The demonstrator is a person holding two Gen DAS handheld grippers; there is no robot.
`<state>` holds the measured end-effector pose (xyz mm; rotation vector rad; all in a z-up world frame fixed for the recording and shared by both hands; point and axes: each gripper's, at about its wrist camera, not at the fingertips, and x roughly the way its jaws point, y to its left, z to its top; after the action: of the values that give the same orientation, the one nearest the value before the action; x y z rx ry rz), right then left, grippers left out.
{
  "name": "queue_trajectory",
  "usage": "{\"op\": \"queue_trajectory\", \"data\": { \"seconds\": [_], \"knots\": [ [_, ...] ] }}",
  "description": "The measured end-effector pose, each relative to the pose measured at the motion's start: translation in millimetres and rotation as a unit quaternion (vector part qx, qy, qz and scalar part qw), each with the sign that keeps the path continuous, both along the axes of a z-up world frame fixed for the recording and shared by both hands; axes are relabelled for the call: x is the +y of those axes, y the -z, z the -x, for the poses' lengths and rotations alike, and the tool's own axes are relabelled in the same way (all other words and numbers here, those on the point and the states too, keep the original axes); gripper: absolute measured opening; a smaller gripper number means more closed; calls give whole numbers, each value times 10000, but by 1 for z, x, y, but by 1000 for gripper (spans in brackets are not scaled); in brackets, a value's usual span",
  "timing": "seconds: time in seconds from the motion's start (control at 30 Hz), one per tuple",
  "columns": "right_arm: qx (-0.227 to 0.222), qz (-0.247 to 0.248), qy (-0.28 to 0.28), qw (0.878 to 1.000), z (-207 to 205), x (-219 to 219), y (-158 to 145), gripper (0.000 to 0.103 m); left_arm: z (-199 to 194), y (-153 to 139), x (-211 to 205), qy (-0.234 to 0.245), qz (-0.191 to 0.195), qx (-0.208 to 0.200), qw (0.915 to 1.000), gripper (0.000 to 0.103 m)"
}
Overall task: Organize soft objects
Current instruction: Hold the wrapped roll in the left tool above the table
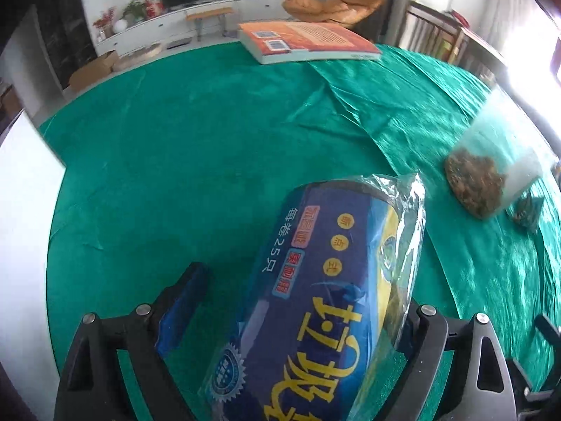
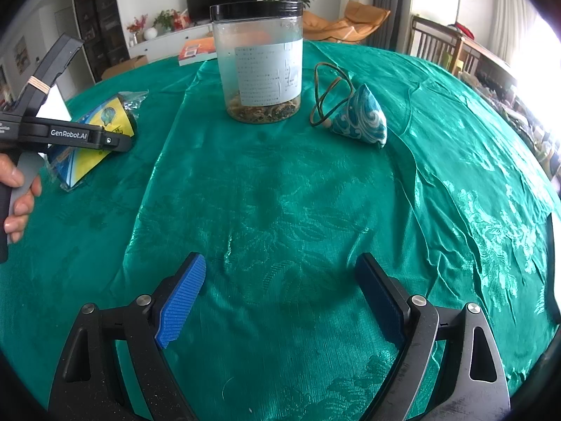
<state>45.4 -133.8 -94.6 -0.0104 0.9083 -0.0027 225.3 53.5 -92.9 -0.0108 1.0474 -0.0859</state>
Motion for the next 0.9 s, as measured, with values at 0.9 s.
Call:
{"op": "queue_trajectory", "data": {
  "seconds": [0.9],
  "knots": [
    [1, 2, 1, 10000, 0, 0, 0, 90, 10, 8, -9, 112, -202, -492, 9985, 103]
  ]
}}
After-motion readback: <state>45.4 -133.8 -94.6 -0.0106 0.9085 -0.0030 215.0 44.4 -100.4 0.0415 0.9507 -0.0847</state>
